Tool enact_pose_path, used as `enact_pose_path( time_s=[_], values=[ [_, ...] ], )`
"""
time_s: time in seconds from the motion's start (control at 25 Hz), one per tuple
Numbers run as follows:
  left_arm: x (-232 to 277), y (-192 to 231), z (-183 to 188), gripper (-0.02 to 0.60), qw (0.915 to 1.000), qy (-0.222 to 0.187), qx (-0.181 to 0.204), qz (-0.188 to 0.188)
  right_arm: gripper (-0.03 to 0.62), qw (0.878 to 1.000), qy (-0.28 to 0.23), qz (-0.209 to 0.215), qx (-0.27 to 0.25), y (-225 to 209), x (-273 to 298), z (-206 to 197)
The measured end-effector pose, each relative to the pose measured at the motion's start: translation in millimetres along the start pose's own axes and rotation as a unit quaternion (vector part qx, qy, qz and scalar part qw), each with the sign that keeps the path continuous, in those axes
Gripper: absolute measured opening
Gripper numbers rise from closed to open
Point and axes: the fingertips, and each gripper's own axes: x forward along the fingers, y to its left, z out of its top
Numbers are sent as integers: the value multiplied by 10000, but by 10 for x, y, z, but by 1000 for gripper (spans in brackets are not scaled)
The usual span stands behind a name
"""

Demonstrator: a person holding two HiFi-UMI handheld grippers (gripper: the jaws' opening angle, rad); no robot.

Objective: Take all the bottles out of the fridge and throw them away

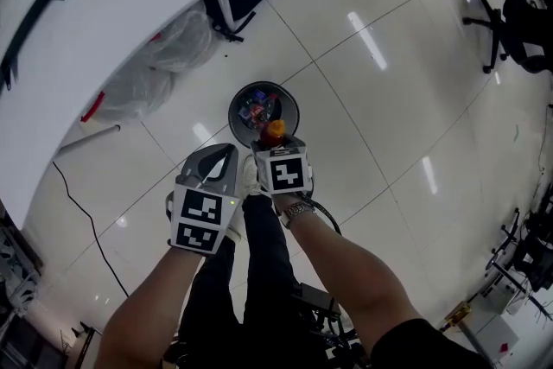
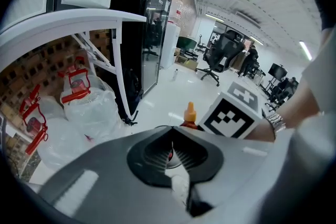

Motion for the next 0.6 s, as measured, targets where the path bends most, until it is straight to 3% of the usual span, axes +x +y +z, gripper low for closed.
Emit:
enact_pose_path(
  time_s=[0.12, 0.24, 0.6],
  values=[
    [32, 22, -45, 5, 10000, 55, -43, 12, 276, 9996, 230, -147, 122, -97, 95, -105],
    [41, 54, -43, 5, 10000, 55, -75, 28, 281, 9993, 124, -343, 12, -189, 118, -50],
    [-30, 79, 25, 5, 9999, 8, -100, 88, 279, 9999, 39, -143, -88, -7, 43, -6]
  ],
)
